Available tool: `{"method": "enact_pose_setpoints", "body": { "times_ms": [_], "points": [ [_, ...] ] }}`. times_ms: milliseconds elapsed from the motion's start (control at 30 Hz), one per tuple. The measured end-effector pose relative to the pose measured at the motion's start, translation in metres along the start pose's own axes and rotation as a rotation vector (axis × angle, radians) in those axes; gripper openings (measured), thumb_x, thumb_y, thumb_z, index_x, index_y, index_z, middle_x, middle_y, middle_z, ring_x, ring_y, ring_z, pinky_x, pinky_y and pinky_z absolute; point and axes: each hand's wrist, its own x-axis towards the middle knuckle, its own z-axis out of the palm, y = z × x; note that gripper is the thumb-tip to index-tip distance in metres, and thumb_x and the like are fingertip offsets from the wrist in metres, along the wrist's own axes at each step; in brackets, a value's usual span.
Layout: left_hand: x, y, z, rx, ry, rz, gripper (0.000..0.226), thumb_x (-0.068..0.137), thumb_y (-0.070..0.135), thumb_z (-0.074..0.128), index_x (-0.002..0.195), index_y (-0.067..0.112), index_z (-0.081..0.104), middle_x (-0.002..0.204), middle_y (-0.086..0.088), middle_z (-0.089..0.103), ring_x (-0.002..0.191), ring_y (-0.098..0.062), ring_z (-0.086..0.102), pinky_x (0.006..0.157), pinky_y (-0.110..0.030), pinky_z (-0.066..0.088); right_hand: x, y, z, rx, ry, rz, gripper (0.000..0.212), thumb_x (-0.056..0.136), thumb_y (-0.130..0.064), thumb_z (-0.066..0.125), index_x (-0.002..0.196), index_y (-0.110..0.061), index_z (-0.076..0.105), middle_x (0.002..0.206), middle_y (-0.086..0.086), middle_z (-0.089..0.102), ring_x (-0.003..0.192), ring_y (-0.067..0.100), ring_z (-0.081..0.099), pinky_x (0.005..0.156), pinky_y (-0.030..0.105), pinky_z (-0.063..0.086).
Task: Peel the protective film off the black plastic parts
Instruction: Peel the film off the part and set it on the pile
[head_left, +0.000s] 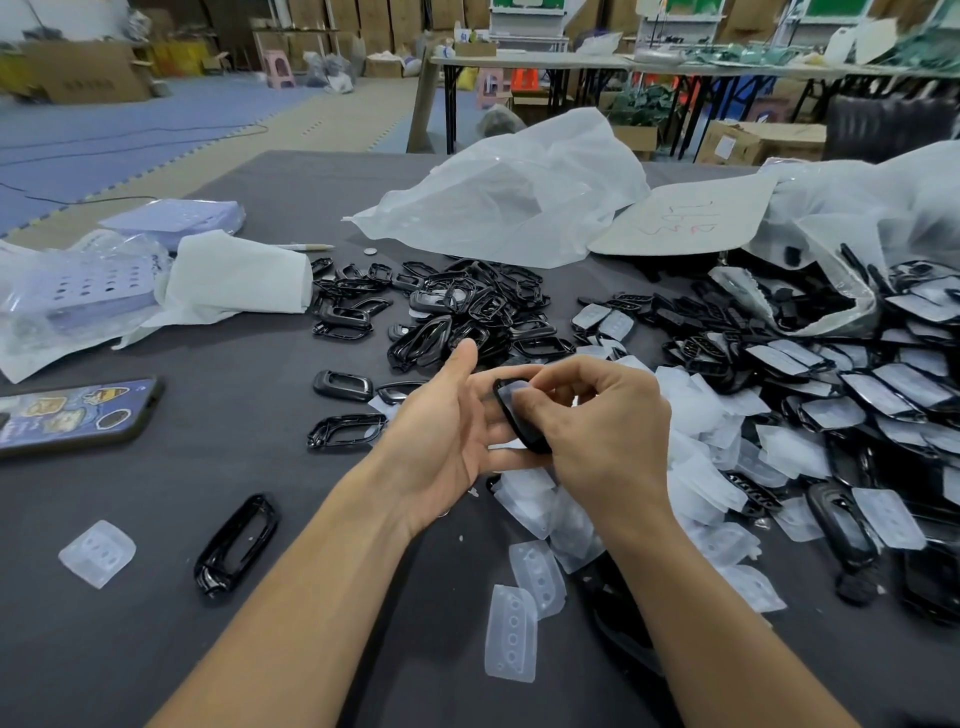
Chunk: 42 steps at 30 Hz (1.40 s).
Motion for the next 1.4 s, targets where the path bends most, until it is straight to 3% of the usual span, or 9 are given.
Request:
{"method": "enact_pose_setpoints", "body": {
  "times_ms": [133, 300, 467, 533, 700, 867, 1033, 1233, 1400],
  "points": [
    [-0.002, -0.001, 0.002, -0.011, -0.009, 0.058, 0.038, 0.103, 0.021, 0.045, 0.114, 0.007, 0.078, 0.113, -0.019, 0.075, 0.102, -0.030, 0.075, 0.078, -0.045, 0.063, 0.003, 0.002, 0.000, -0.020, -0.026, 0.051, 0.019, 0.070, -0.025, 0.090, 0.065, -0.023, 0.072, 0.059, -0.013, 0.066, 0.051, 0.001, 0.055, 0.050, 0.012, 0.040],
    [0.000, -0.002, 0.003, 0.012, 0.053, 0.095, 0.044, 0.092, -0.012, 0.040, 0.120, -0.001, 0.071, 0.093, -0.014, 0.076, 0.073, -0.021, 0.075, 0.070, -0.042, 0.063, 0.003, 0.003, 0.000, -0.092, -0.073, -0.010, 0.021, 0.073, -0.026, 0.087, 0.066, -0.022, 0.068, 0.061, -0.011, 0.065, 0.056, 0.002, 0.054, 0.054, 0.013, 0.041],
    [0.003, -0.001, 0.002, 0.028, 0.133, 0.122, 0.043, 0.096, -0.009, 0.041, 0.107, 0.006, 0.080, 0.098, -0.019, 0.068, 0.075, -0.025, 0.064, 0.076, -0.042, 0.065, 0.004, 0.005, -0.002, -0.098, -0.055, -0.034, 0.017, 0.082, -0.031, 0.080, 0.072, -0.025, 0.068, 0.071, -0.015, 0.068, 0.068, 0.004, 0.063, 0.062, 0.018, 0.048],
    [0.003, -0.002, 0.002, 0.033, 0.139, 0.145, 0.043, 0.098, -0.007, 0.042, 0.105, 0.009, 0.081, 0.113, -0.018, 0.073, 0.090, -0.028, 0.068, 0.082, -0.038, 0.064, 0.004, 0.005, -0.002, -0.100, -0.067, -0.026, 0.015, 0.085, -0.033, 0.078, 0.075, -0.027, 0.069, 0.072, -0.019, 0.070, 0.071, 0.003, 0.065, 0.065, 0.021, 0.050],
    [0.000, -0.001, 0.002, -0.002, 0.105, 0.173, 0.038, 0.099, -0.006, 0.044, 0.119, 0.005, 0.074, 0.123, -0.017, 0.074, 0.106, -0.025, 0.073, 0.085, -0.032, 0.061, 0.004, 0.008, 0.002, 0.047, -0.131, 0.051, 0.013, 0.089, -0.027, 0.075, 0.076, -0.027, 0.074, 0.064, -0.010, 0.071, 0.055, 0.007, 0.062, 0.060, 0.030, 0.051],
    [-0.003, 0.003, -0.002, 0.110, 0.196, 0.174, 0.046, 0.074, -0.003, 0.058, 0.112, 0.011, 0.079, 0.078, -0.005, 0.066, 0.089, -0.020, 0.065, 0.096, -0.036, 0.060, 0.006, 0.009, -0.001, 0.115, -0.128, 0.069, 0.013, 0.086, -0.022, 0.078, 0.074, -0.024, 0.076, 0.062, -0.009, 0.072, 0.053, 0.003, 0.062, 0.058, 0.024, 0.046],
    [-0.008, 0.005, 0.002, 0.284, 0.334, 0.195, 0.019, 0.087, 0.013, 0.071, 0.093, 0.025, 0.085, 0.091, -0.008, 0.080, 0.074, -0.013, 0.072, 0.071, -0.023, 0.060, 0.007, 0.010, 0.000, 0.164, -0.145, 0.086, 0.009, 0.080, -0.018, 0.084, 0.075, -0.019, 0.077, 0.066, -0.003, 0.075, 0.063, 0.012, 0.072, 0.063, 0.029, 0.056],
    [-0.010, 0.005, 0.005, 0.338, 0.369, 0.209, 0.026, 0.096, 0.007, 0.068, 0.088, 0.023, 0.086, 0.086, -0.009, 0.080, 0.070, -0.010, 0.071, 0.065, -0.019, 0.058, 0.009, 0.011, 0.000, 0.201, -0.156, 0.090, 0.009, 0.074, -0.016, 0.084, 0.071, -0.020, 0.076, 0.066, -0.001, 0.075, 0.065, 0.017, 0.074, 0.067, 0.036, 0.061],
    [-0.008, 0.004, 0.006, 0.284, 0.414, 0.220, 0.023, 0.094, 0.001, 0.068, 0.086, 0.016, 0.084, 0.084, -0.011, 0.080, 0.069, -0.013, 0.074, 0.061, -0.019, 0.056, 0.009, 0.010, 0.001, 0.182, -0.187, 0.113, 0.010, 0.082, -0.021, 0.080, 0.073, -0.020, 0.075, 0.062, 0.000, 0.071, 0.048, 0.012, 0.059, 0.051, 0.027, 0.047]
  ]
}}
